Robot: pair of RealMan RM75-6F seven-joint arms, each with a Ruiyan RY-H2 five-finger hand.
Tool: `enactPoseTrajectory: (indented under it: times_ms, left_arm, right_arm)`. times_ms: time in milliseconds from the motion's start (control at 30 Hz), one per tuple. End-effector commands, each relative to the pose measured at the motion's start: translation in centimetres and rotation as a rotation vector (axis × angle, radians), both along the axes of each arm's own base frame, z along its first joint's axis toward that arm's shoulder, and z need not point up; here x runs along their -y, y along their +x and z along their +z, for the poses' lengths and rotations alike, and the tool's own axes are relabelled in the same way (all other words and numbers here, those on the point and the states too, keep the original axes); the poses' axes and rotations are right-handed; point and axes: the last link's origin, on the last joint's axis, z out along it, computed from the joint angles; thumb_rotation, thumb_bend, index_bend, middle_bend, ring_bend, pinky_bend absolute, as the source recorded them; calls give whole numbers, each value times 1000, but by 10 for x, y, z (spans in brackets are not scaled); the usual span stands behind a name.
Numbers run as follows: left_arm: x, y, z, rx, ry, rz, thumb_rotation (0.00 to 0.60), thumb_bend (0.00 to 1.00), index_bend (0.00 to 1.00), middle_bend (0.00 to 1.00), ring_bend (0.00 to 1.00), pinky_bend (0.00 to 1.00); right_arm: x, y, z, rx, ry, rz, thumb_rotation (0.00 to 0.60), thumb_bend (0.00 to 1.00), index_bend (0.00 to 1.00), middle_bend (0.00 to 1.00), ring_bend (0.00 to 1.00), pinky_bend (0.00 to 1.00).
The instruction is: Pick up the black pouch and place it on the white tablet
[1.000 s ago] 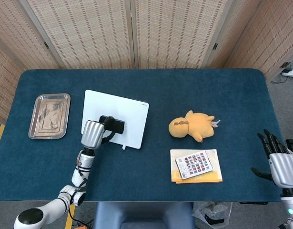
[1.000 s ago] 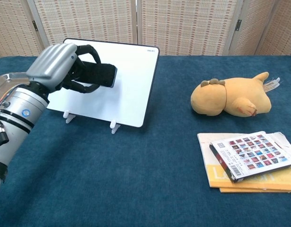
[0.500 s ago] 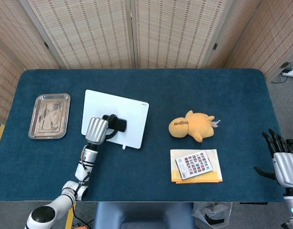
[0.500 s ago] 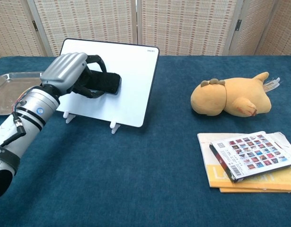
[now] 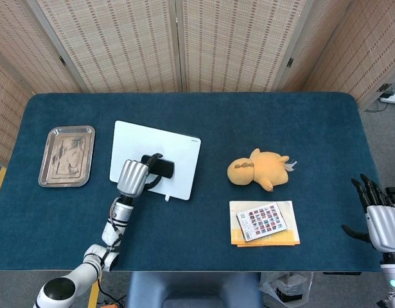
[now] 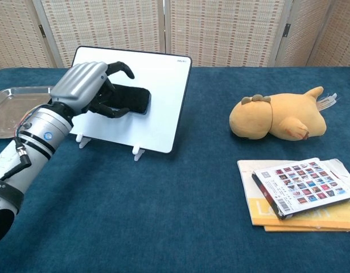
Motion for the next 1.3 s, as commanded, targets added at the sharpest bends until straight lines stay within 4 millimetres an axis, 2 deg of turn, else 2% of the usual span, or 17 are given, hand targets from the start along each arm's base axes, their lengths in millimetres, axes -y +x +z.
enactPoseTrajectory:
  times_ms: [33, 233, 333, 433, 533, 700, 767, 833, 867, 933, 1000, 1067, 1133, 1200, 1300]
  left_arm:
    - [5, 0, 1, -10, 7, -10, 600, 247, 288, 1000, 1000, 1000]
    - [14, -2, 6, -27, 15, -19, 600, 246, 257, 1000, 1000, 1000]
    - [26, -8, 17, -30, 35, -39, 600, 246, 249, 1000, 1000, 1000]
    - [46, -21, 36, -24, 35, -57, 600, 247, 236, 1000, 1000, 1000]
    - [74, -43, 66, -31, 29, -55, 600, 247, 219, 1000, 1000, 1000]
    - [137, -94, 127, -64, 23, 47, 600, 247, 203, 1000, 994, 1000]
    - [165, -116, 153, -108, 16, 127, 600, 245, 193, 1000, 948, 998]
    - [188, -130, 172, -134, 0, 206, 600, 242, 168, 995, 850, 947]
    - [198, -135, 180, -147, -9, 240, 600, 241, 154, 963, 778, 885]
    - [221, -144, 195, -196, -44, 335, 600, 241, 129, 821, 617, 731]
    - [238, -145, 207, -263, -84, 417, 600, 240, 86, 570, 401, 534]
    - [244, -139, 214, -274, -69, 428, 600, 240, 62, 393, 242, 384]
    - [250, -136, 217, -276, -62, 430, 600, 240, 59, 257, 113, 246]
    - [253, -135, 219, -274, -60, 430, 600, 240, 56, 148, 26, 153]
    - [255, -134, 218, -272, -71, 424, 600, 241, 45, 86, 0, 115]
  right_arm:
    - [-2, 1, 0, 3, -2, 6, 600, 151, 0, 0, 47, 203]
    - [-6, 2, 1, 7, -11, 20, 600, 152, 0, 0, 47, 203]
    - [-7, 2, 1, 5, -10, 25, 600, 151, 0, 0, 47, 204]
    - [-8, 3, -1, 1, -4, 32, 600, 152, 0, 0, 47, 204]
    - [-10, 5, -2, -2, -2, 39, 600, 151, 0, 0, 47, 203]
    - [-13, 7, -6, -15, 4, 52, 600, 151, 0, 0, 47, 203]
    - [-13, 8, -8, -26, 7, 53, 600, 152, 0, 0, 48, 203]
    - [-13, 9, -10, -38, 7, 49, 600, 151, 0, 0, 48, 203]
    - [-12, 9, -11, -43, 7, 47, 600, 151, 0, 0, 48, 204]
    - [-10, 9, -15, -53, 12, 39, 600, 151, 0, 0, 48, 204]
    - [-7, 10, -18, -65, 19, 33, 600, 151, 0, 0, 48, 203]
    - [-5, 11, -22, -76, 29, 30, 600, 151, 0, 0, 48, 203]
    - [-4, 11, -24, -83, 34, 27, 600, 151, 0, 0, 48, 203]
    - [-3, 11, -25, -86, 38, 24, 600, 151, 0, 0, 48, 203]
    - [-4, 11, -24, -82, 36, 26, 600, 151, 0, 0, 47, 203]
